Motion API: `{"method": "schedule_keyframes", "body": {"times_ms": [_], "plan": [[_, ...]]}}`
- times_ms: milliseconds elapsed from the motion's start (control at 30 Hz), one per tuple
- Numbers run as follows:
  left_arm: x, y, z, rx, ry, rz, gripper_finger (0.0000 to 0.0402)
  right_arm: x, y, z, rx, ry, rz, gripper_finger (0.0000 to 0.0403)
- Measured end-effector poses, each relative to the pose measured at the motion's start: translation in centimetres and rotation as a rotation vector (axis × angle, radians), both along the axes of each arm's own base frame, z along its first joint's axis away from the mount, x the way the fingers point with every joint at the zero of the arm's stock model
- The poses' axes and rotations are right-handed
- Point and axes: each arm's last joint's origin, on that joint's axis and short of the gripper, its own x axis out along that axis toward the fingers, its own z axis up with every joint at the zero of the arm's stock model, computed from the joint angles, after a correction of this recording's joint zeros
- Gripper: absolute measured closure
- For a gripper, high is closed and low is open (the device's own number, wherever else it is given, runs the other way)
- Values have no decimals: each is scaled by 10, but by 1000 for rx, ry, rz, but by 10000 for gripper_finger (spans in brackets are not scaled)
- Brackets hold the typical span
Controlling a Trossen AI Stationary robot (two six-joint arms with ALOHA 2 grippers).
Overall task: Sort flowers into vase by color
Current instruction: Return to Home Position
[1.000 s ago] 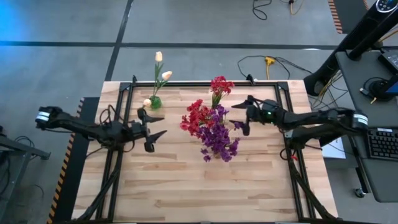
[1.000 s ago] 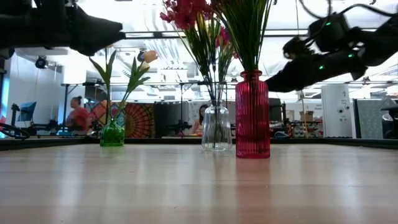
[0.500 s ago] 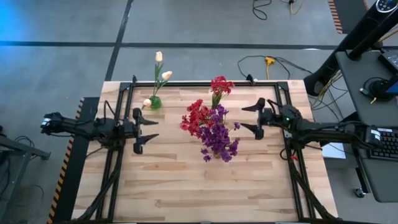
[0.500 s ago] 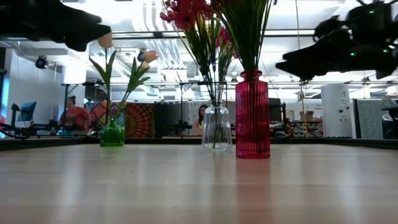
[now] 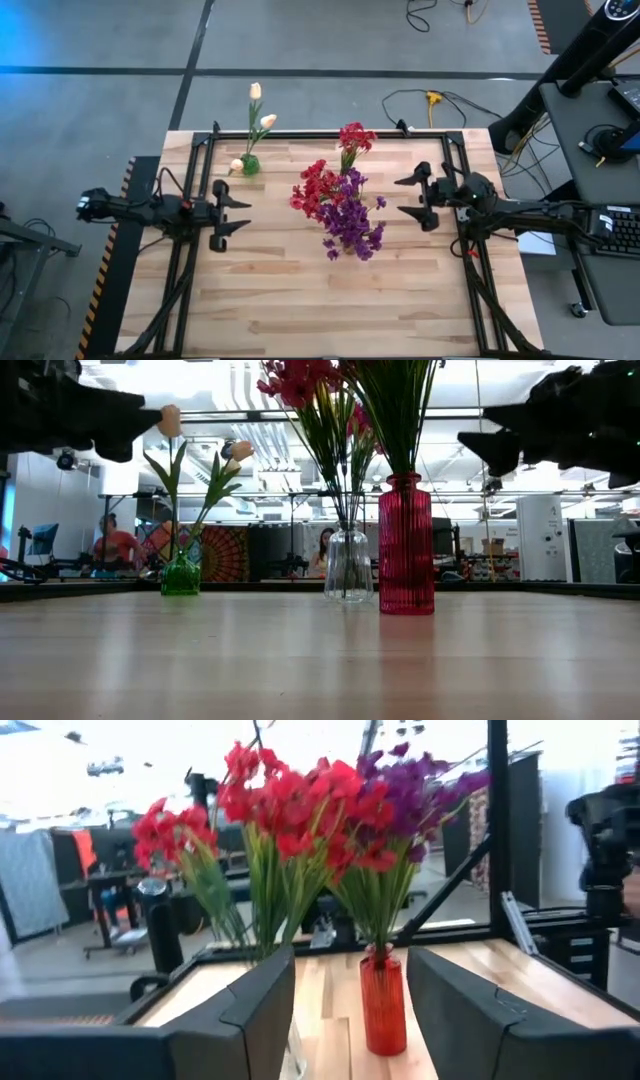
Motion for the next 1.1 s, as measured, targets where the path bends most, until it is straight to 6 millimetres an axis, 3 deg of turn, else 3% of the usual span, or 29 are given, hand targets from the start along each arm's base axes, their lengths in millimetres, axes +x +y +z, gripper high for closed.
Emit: {"method": "schedule_keyframes", "body": {"times_ms": [333,500,900,1100], "plan": [[-1,1,-4,-3,41,24,229,-22,12,23,-100,-193,87,62],[0,5,-11,-65,109,182,229,-30,18,15,-109,-106,143,62],[3,5,-13,-54,153,199,229,-44,25,18,-362,-190,104,62],[5,5,-15,-48,173,200,229,-43,23,16,-145,-147,131,62]]}}
